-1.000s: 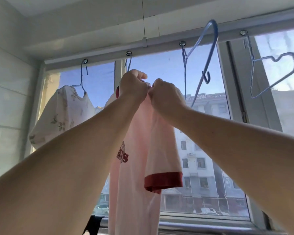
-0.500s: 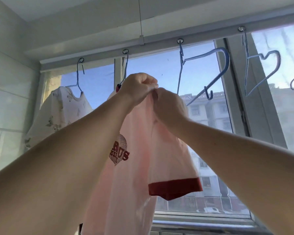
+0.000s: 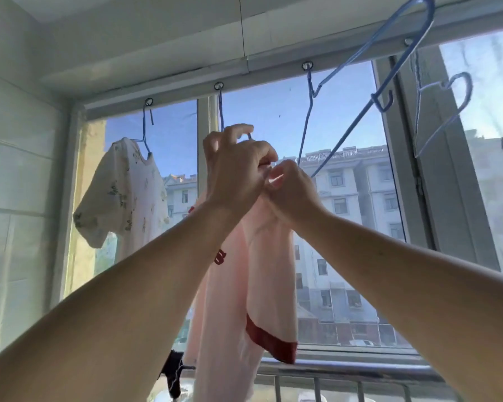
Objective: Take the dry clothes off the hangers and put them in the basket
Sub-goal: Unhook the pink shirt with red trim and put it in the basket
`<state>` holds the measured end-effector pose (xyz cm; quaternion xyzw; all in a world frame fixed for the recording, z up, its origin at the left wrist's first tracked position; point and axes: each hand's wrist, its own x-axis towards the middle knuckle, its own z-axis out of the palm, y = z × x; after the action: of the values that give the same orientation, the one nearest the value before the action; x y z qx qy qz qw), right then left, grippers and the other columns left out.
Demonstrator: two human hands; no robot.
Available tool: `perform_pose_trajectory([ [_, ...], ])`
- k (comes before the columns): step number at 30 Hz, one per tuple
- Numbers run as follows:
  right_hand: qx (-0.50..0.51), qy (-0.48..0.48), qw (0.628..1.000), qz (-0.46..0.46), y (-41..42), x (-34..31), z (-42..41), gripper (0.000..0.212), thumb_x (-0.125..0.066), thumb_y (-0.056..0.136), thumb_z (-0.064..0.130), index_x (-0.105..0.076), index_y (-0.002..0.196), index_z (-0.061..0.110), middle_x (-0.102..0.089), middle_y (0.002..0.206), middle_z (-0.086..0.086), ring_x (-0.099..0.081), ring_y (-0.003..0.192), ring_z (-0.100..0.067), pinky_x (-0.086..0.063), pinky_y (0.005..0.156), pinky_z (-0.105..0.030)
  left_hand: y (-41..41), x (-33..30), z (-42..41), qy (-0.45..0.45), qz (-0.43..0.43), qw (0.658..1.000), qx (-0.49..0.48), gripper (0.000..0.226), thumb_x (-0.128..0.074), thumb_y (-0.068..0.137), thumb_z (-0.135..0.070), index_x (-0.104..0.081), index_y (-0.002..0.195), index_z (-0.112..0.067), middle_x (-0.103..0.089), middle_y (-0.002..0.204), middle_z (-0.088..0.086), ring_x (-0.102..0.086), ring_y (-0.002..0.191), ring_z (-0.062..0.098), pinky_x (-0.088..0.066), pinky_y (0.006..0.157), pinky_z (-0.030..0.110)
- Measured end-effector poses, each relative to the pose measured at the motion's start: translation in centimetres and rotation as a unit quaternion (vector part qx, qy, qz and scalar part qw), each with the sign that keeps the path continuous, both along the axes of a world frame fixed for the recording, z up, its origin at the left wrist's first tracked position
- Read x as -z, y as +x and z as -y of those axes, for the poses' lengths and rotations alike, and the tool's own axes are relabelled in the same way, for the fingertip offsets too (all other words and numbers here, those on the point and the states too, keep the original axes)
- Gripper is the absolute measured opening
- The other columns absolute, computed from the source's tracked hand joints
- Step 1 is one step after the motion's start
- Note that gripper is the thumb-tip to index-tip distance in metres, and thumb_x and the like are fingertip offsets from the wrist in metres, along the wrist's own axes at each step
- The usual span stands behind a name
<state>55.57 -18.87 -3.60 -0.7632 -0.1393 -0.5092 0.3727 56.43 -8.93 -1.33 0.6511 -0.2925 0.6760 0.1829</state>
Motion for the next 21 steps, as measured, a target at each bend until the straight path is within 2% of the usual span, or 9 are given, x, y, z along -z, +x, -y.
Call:
perform_pose_trajectory([
  [2, -0.002, -0.007, 1.000, 0.007, 0.3, 0.1, -0.4, 0.021, -0.053, 0.087, 0.018, -0.054, 0.107, 0.011, -0.056, 0.090, 0.000, -0.053, 0.087, -0.018, -0.033, 0.058, -0.025, 0.1, 0.7, 0.0, 0.011, 0.061, 0.997, -0.047, 0.010, -0.065, 0.077, -0.019, -0.073, 0.079, -0.025, -0.071, 0.095, -0.002, -0.044, 0.126, 0.016, -0.012, 0.096, 0.030],
  [5, 0.022, -0.032, 0.999, 0.022, 0.3, 0.1, -0.7, 0.019, -0.047, 0.087, 0.013, -0.059, 0.101, 0.011, -0.052, 0.082, 0.001, -0.051, 0.082, -0.020, -0.029, 0.065, -0.023, 0.6, 1.4, 0.2, -0.019, 0.120, 0.990, -0.066, 0.010, -0.065, 0.075, -0.020, -0.072, 0.073, -0.026, -0.070, 0.078, -0.005, -0.052, 0.106, 0.013, -0.022, 0.088, 0.032],
  [6, 0.028, -0.042, 0.998, 0.025, 0.3, 0.1, -0.5, 0.018, -0.046, 0.088, 0.013, -0.061, 0.099, 0.013, -0.052, 0.082, 0.001, -0.048, 0.080, -0.018, -0.028, 0.064, -0.023, 0.7, 1.6, 0.2, -0.018, 0.101, 0.994, -0.037, 0.011, -0.064, 0.076, -0.018, -0.072, 0.076, -0.026, -0.069, 0.077, -0.006, -0.053, 0.099, 0.013, -0.026, 0.086, 0.032],
  [8, 0.038, -0.064, 0.997, 0.021, 0.5, 0.4, 0.1, 0.014, -0.047, 0.091, 0.018, -0.061, 0.086, 0.019, -0.057, 0.083, 0.001, -0.047, 0.078, -0.015, -0.028, 0.062, -0.027, 0.6, 2.1, 0.2, -0.031, -0.014, 0.995, 0.096, 0.013, -0.063, 0.079, -0.013, -0.072, 0.083, -0.023, -0.069, 0.079, -0.009, -0.059, 0.087, 0.013, -0.040, 0.085, 0.030],
  [10, 0.045, -0.069, 0.997, 0.011, 0.8, 0.9, 0.8, 0.028, -0.052, 0.091, 0.027, -0.050, 0.064, 0.023, -0.055, 0.070, 0.007, -0.046, 0.070, -0.014, -0.029, 0.053, -0.029, 0.7, 2.5, 0.3, -0.077, -0.137, 0.960, 0.230, 0.014, -0.063, 0.081, -0.006, -0.069, 0.084, -0.018, -0.067, 0.077, -0.010, -0.062, 0.076, 0.006, -0.048, 0.079, 0.023],
  [12, 0.044, -0.074, 0.996, -0.003, 1.1, 1.5, 1.5, 0.040, -0.056, 0.090, 0.033, -0.042, 0.054, 0.023, -0.046, 0.057, 0.007, -0.042, 0.060, -0.013, -0.028, 0.049, -0.025, 0.9, 2.9, 0.5, -0.121, -0.217, 0.920, 0.303, 0.017, -0.062, 0.081, -0.002, -0.066, 0.084, -0.018, -0.066, 0.074, -0.009, -0.061, 0.069, 0.003, -0.050, 0.073, 0.022],
  [15, 0.032, -0.089, 0.995, -0.044, 1.3, 2.6, 2.3, 0.041, -0.057, 0.090, 0.034, -0.044, 0.054, 0.022, -0.043, 0.055, 0.005, -0.041, 0.056, -0.011, -0.029, 0.049, -0.026, 1.8, 3.7, 0.8, -0.130, -0.301, 0.882, 0.337, 0.016, -0.063, 0.082, -0.003, -0.064, 0.085, -0.018, -0.068, 0.075, -0.004, -0.060, 0.068, 0.008, -0.047, 0.066, 0.024],
  [18, 0.031, -0.092, 0.990, -0.101, 1.4, 3.9, 3.1, 0.033, -0.054, 0.093, 0.030, -0.049, 0.062, 0.017, -0.044, 0.060, 0.002, -0.039, 0.056, -0.009, -0.029, 0.049, -0.025, 2.7, 5.1, 1.4, -0.131, -0.359, 0.848, 0.368, 0.019, -0.066, 0.080, -0.003, -0.064, 0.079, -0.021, -0.068, 0.081, 0.003, -0.064, 0.076, 0.015, -0.052, 0.074, 0.029],
  [21, 0.026, -0.075, 0.987, -0.138, 1.4, 5.6, 3.7, 0.035, -0.052, 0.093, 0.021, -0.044, 0.060, 0.018, -0.043, 0.062, 0.002, -0.039, 0.056, -0.009, -0.029, 0.045, -0.021, 3.1, 6.7, 2.1, -0.122, -0.394, 0.829, 0.379, 0.021, -0.066, 0.080, 0.000, -0.064, 0.077, -0.021, -0.067, 0.080, 0.003, -0.064, 0.075, 0.014, -0.053, 0.072, 0.026],
])
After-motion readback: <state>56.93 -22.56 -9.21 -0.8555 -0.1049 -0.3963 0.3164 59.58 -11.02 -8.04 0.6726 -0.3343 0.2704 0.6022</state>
